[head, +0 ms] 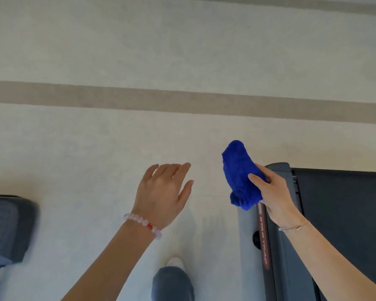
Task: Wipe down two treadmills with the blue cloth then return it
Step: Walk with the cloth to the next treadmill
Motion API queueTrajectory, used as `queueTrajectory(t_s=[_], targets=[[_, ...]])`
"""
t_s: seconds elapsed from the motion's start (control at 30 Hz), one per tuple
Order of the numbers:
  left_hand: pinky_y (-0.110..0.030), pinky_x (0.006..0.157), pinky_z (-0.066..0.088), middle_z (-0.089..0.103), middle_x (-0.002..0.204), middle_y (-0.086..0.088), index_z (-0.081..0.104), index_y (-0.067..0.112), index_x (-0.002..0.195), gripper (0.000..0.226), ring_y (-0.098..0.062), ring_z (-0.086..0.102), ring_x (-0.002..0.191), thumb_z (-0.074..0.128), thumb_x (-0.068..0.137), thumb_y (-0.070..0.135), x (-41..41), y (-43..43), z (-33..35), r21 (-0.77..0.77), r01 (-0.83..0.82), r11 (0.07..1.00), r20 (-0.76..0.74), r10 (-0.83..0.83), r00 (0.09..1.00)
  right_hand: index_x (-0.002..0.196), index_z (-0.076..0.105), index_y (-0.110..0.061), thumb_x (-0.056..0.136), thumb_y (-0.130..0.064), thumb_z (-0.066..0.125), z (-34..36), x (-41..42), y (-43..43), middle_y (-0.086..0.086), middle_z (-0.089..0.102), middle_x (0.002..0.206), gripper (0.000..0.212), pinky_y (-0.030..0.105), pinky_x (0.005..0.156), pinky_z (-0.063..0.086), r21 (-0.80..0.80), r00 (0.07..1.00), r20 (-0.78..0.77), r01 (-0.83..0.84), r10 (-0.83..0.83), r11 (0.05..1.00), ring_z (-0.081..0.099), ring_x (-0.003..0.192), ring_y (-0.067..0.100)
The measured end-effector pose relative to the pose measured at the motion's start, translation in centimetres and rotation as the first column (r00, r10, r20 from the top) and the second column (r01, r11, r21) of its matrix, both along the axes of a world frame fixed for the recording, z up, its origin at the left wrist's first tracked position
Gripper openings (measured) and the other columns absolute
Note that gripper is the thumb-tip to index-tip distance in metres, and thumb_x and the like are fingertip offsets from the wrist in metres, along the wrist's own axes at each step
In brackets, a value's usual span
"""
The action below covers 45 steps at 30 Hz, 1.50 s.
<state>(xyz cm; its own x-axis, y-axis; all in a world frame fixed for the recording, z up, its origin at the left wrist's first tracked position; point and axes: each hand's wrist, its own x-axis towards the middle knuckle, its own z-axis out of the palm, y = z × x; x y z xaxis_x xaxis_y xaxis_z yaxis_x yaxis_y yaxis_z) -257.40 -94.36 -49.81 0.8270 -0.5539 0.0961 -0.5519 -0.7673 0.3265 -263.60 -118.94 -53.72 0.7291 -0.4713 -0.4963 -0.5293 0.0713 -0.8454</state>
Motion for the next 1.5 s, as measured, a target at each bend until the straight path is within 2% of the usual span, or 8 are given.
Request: queueTrajectory(t_s=[0.13, 0.43, 0.57, 0.73, 0.93, 1.2, 1.4, 1.5], targets=[[-0.04, 0.082, 0.053, 0.071, 0.091, -0.001, 0.066, 0.011, 0.11, 0.04, -0.022, 0.067, 0.082, 0.041, 0.089, 0.034, 3.6, 1.0, 4.5, -0.005, -0.073, 0.997, -0.019, 0.073, 0.997, 0.101, 0.066, -0.03, 0.09, -0.004, 0.054, 4.8, 4.2, 1.1, 0.0, 0.069, 0.107, 0.032, 0.05, 0.092, 0.05, 0.076, 0.999, 0.021, 0.027, -0.029, 0.997, 0.063, 0.104, 0.026], [-0.039, 0.081, 0.054, 0.071, 0.093, -0.002, 0.067, 0.01, 0.109, 0.041, -0.021, 0.068, 0.082, 0.041, 0.089, 0.034, 10.7, 0.2, 17.5, -0.054, -0.078, 0.995, -0.009, 0.078, 0.997, 0.112, 0.065, -0.02, 0.088, -0.001, 0.055, 19.1, 11.6, 0.3, 0.002, 0.069, 0.108, 0.031, 0.05, 0.09, 0.051, 0.096, 0.993, 0.079, 0.083, -0.091, 0.992, 0.064, 0.102, 0.026], [-0.037, 0.081, 0.052, 0.071, 0.094, -0.001, 0.068, 0.011, 0.11, 0.041, -0.02, 0.067, 0.082, 0.042, 0.089, 0.034, 13.6, -2.1, 23.6, -0.103, -0.029, 0.994, 0.046, 0.034, 0.998, 0.104, 0.067, -0.025, 0.086, 0.0, 0.058, 25.5, 14.2, -1.4, -0.003, 0.071, 0.102, 0.032, 0.044, 0.084, 0.054, 0.058, 0.988, 0.108, 0.102, -0.108, 0.993, 0.066, 0.097, 0.021], [-0.035, 0.08, 0.053, 0.071, 0.093, -0.002, 0.068, 0.011, 0.11, 0.04, -0.019, 0.067, 0.081, 0.043, 0.089, 0.034, 17.9, -6.5, 29.7, -0.136, 0.052, 0.989, 0.084, -0.04, 0.996, 0.108, 0.067, -0.022, 0.084, 0.002, 0.059, 32.1, 17.7, -3.8, -0.006, 0.071, 0.102, 0.035, 0.031, 0.077, 0.055, -0.007, 0.983, 0.142, 0.116, -0.113, 0.993, 0.066, 0.093, 0.015], [-0.033, 0.076, 0.055, 0.072, 0.092, 0.0, 0.068, 0.013, 0.11, 0.039, -0.017, 0.068, 0.079, 0.043, 0.088, 0.035, 26.0, -13.8, 36.4, -0.169, 0.147, 0.975, 0.131, -0.126, 0.983, 0.106, 0.068, -0.024, 0.084, 0.002, 0.058, 38.0, 23.8, -8.9, -0.009, 0.071, 0.099, 0.035, 0.029, 0.075, 0.054, -0.033, 0.983, 0.139, 0.126, -0.12, 0.991, 0.066, 0.09, 0.012], [-0.025, 0.071, 0.052, 0.071, 0.091, 0.006, 0.068, 0.016, 0.109, 0.041, -0.013, 0.067, 0.077, 0.039, 0.09, 0.036, 35.8, -20.2, 44.0, -0.162, 0.247, 0.955, 0.203, -0.213, 0.956, 0.1, 0.068, -0.031, 0.083, 0.001, 0.054, 45.4, 30.6, -15.1, -0.017, 0.07, 0.089, 0.039, 0.028, 0.076, 0.054, -0.18, 0.971, 0.197, 0.17, -0.133, 0.969, 0.064, 0.083, 0.005], [-0.021, 0.061, 0.05, 0.071, 0.09, 0.01, 0.067, 0.019, 0.107, 0.038, -0.009, 0.067, 0.073, 0.039, 0.089, 0.037, 42.3, -26.0, 46.6, -0.166, 0.371, 0.914, 0.228, -0.331, 0.916, 0.088, 0.07, -0.029, 0.081, 0.001, 0.052, 48.5, 34.0, -18.6, 0.003, 0.069, 0.089, 0.035, 0.04, 0.076, 0.054, -0.229, 0.949, 0.223, 0.273, -0.222, 0.934, 0.061, 0.085, 0.022], [-0.019, 0.062, 0.047, 0.071, 0.092, 0.012, 0.067, 0.022, 0.107, 0.037, -0.008, 0.067, 0.075, 0.04, 0.089, 0.038, 45.4, -29.2, 47.3, -0.177, 0.453, 0.874, 0.224, -0.412, 0.883, 0.086, 0.07, -0.025, 0.081, 0.003, 0.052, 49.5, 35.5, -20.2, 0.007, 0.068, 0.091, 0.034, 0.039, 0.076, 0.054, -0.261, 0.923, 0.252, 0.355, -0.292, 0.898, 0.06, 0.085, 0.024]])
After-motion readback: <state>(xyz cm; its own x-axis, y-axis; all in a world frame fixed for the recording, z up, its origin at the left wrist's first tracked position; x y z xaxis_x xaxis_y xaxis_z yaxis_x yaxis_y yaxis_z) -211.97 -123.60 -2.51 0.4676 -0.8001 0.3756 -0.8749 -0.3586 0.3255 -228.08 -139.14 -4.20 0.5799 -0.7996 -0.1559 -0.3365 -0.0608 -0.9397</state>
